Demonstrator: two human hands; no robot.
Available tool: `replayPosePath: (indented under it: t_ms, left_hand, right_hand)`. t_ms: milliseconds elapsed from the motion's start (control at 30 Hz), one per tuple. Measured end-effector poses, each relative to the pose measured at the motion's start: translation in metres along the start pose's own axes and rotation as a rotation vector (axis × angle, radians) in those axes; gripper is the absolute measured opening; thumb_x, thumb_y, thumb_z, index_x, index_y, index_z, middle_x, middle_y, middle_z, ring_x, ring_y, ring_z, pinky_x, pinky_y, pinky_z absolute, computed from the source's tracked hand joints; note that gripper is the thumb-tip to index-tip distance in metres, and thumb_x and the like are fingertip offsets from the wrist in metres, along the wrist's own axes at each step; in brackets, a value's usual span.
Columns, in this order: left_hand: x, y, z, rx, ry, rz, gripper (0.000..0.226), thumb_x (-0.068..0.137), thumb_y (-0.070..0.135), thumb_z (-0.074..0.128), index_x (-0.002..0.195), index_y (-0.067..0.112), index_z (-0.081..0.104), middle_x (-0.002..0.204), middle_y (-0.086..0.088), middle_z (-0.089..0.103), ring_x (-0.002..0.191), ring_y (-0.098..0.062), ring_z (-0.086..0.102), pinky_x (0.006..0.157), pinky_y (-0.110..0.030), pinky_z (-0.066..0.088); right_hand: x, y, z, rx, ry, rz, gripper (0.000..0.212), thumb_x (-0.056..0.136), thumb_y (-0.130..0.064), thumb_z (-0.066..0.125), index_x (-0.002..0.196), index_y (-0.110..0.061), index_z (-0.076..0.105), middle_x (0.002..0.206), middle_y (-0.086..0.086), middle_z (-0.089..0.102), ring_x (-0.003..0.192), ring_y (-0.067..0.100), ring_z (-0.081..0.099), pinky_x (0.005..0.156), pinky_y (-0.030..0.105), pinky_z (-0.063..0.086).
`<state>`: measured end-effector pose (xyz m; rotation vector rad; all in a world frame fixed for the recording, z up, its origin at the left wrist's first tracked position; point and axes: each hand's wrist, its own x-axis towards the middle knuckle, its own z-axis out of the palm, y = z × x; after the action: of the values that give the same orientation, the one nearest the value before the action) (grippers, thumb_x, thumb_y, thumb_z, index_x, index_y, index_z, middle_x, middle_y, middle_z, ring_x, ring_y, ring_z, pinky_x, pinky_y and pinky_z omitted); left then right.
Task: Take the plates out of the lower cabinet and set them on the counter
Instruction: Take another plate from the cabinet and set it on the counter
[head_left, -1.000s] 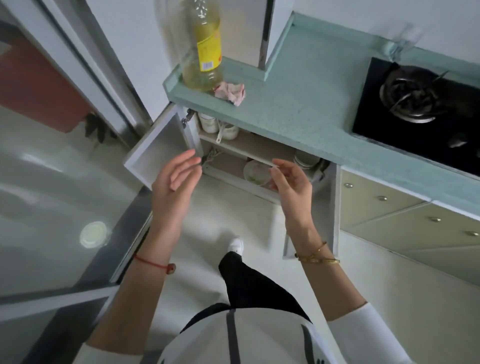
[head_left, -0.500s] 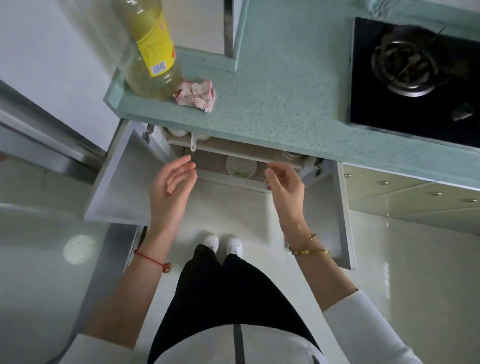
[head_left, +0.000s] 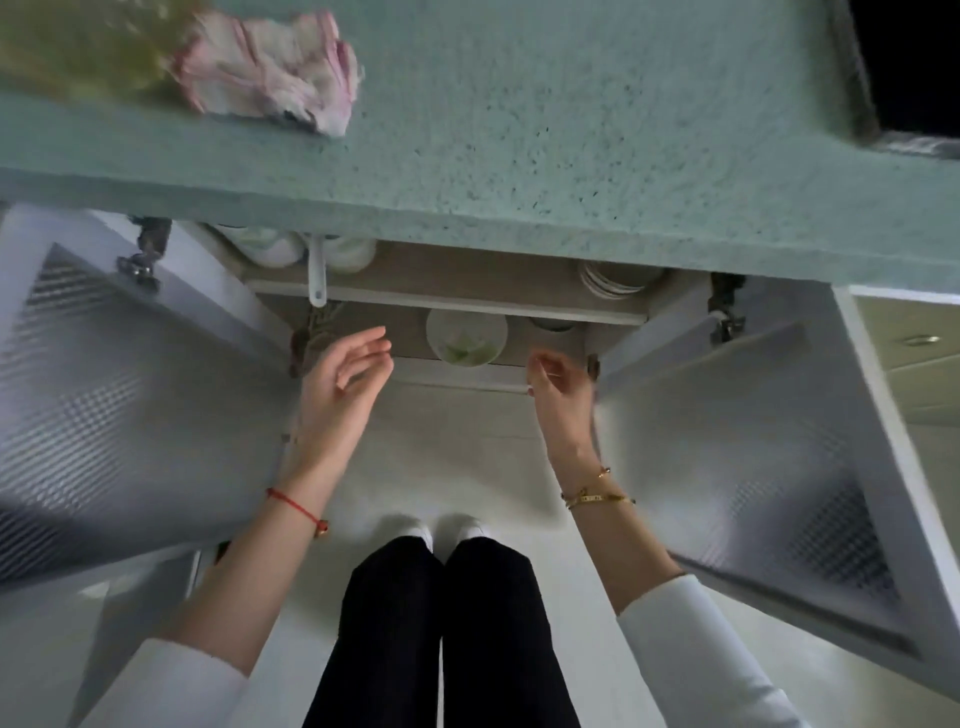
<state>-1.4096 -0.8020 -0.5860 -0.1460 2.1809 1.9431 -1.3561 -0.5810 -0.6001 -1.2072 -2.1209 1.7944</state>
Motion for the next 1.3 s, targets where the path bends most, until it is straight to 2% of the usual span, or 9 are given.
replayPosePath:
  t_ms: [167,267,367,433,500,633,833,1000,1300]
  left_hand:
    - [0.069,-0.126,0.018,0.119,-0.025,-0.017,0.029,0.086,0.014,0.073,0.106,0.034,0.070,0.097,0.027,0.073,0.090,0.013,0.066,0.083,-0.013,0.051]
    - [0.115,-0.197,0.031,0.050,-0.007,-0.047,0.023,0.081,0.010,0.073,0.093,0.029,0.070,0.089,0.018,0.073,0.075,0.009,0.066,0.079,-0.028,0.049]
    - [0.161,-0.260,0.044,0.125,-0.012,-0.057,0.019,0.080,0.022,0.076,0.098,0.026,0.072,0.093,0.011,0.073,0.091,-0.012,0.071,0.083,-0.035,0.054]
    - [0.194,-0.298,0.052,0.202,-0.027,-0.043,0.024,0.086,0.015,0.074,0.109,0.022,0.069,0.103,-0.002,0.072,0.101,-0.025,0.070,0.089,-0.040,0.055]
    - [0.223,-0.331,0.063,0.241,-0.066,-0.055,0.034,0.088,0.009,0.072,0.120,0.017,0.066,0.113,-0.009,0.069,0.099,-0.022,0.067,0.088,-0.038,0.054]
    - [0.269,-0.376,0.083,0.265,-0.033,-0.097,0.050,0.084,0.012,0.075,0.132,0.014,0.059,0.117,-0.002,0.062,0.099,-0.017,0.063,0.083,-0.031,0.050]
    - [0.317,-0.418,0.111,0.399,0.017,-0.130,0.068,0.080,0.011,0.078,0.142,0.008,0.051,0.139,-0.012,0.058,0.113,-0.029,0.064,0.102,-0.042,0.050]
    - [0.327,-0.422,0.121,0.488,0.004,-0.041,0.055,0.079,0.007,0.077,0.131,0.003,0.061,0.118,-0.009,0.067,0.109,-0.027,0.066,0.078,-0.020,0.039]
    - [0.329,-0.418,0.126,0.575,-0.031,-0.002,0.054,0.073,-0.007,0.072,0.125,0.009,0.068,0.121,-0.014,0.071,0.111,-0.026,0.066,0.074,-0.012,0.039]
  right_hand:
    - [0.089,0.105,0.048,-0.090,0.053,-0.070,0.013,0.087,-0.016,0.068,0.099,-0.009,0.070,0.089,0.004,0.070,0.076,0.010,0.060,0.060,0.002,0.042]
    - [0.140,0.162,0.073,-0.133,0.040,-0.085,0.017,0.087,-0.016,0.067,0.102,-0.008,0.070,0.088,-0.002,0.065,0.074,0.006,0.058,0.061,0.008,0.039]
    - [0.189,0.211,0.100,-0.165,0.027,-0.108,0.021,0.089,-0.015,0.066,0.107,-0.005,0.069,0.094,0.001,0.067,0.082,0.010,0.058,0.072,0.015,0.039]
    - [0.223,0.237,0.119,-0.142,0.009,-0.115,0.024,0.089,-0.015,0.066,0.111,-0.006,0.068,0.100,0.006,0.071,0.083,0.012,0.060,0.074,0.019,0.041]
    - [0.252,0.263,0.134,-0.145,0.007,-0.117,0.027,0.088,-0.014,0.066,0.114,-0.006,0.066,0.102,0.011,0.071,0.082,0.014,0.061,0.074,0.021,0.042]
    - [0.299,0.291,0.153,-0.188,0.032,-0.181,0.033,0.089,-0.009,0.063,0.121,-0.002,0.063,0.105,0.022,0.069,0.088,0.024,0.062,0.085,0.032,0.052]
    - [0.353,0.316,0.165,-0.316,0.068,-0.191,0.039,0.088,-0.007,0.061,0.126,-0.001,0.059,0.106,0.028,0.066,0.105,0.040,0.060,0.096,0.044,0.047]
    - [0.375,0.324,0.170,-0.364,0.043,-0.148,0.041,0.088,-0.010,0.061,0.128,-0.003,0.059,0.116,0.024,0.064,0.111,0.036,0.059,0.095,0.033,0.046]
    - [0.385,0.332,0.175,-0.414,0.060,-0.179,0.036,0.082,-0.007,0.064,0.118,-0.007,0.066,0.112,0.018,0.068,0.107,0.033,0.062,0.081,0.022,0.041]
